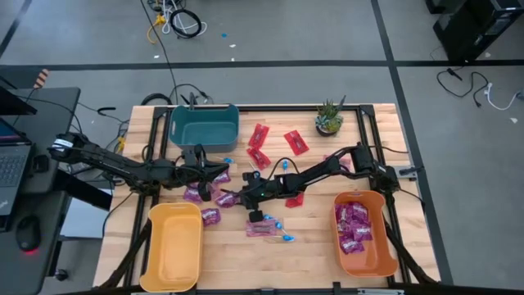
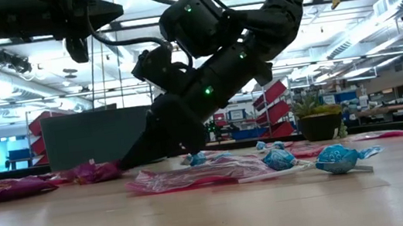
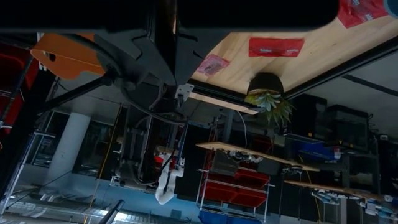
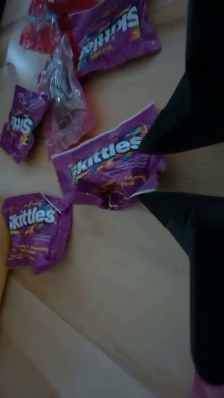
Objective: Sort candy
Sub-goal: Put the purple candy into the orange bin
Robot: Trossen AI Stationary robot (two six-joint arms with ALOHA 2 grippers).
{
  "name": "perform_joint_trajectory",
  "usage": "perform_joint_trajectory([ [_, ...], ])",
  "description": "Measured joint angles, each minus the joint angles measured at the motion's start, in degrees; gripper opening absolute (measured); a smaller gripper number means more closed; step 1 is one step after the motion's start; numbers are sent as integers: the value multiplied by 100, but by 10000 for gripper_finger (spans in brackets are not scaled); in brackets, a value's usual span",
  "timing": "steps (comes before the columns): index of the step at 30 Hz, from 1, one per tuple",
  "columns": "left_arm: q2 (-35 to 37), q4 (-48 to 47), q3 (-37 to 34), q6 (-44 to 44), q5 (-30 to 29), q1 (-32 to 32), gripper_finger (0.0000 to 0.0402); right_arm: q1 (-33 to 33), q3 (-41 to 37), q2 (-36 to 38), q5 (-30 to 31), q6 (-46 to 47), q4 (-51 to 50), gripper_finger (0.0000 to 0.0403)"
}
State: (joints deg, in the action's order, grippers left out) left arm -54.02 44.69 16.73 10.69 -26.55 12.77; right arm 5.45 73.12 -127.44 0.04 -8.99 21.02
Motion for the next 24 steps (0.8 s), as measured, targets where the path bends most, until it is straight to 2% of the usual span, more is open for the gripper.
perform_joint_trajectory([
  [7, 0, 0, 0, 1, 0, 0, 6, 3, 0, 0, -378, -65, 8, 7],
  [15, 0, 2, 0, 6, 1, -1, 6, 92, 0, 2, -440, -168, -42, 0],
  [24, 0, 9, 0, 45, 2, 0, 6, 232, 13, 203, -357, -103, -980, 0],
])
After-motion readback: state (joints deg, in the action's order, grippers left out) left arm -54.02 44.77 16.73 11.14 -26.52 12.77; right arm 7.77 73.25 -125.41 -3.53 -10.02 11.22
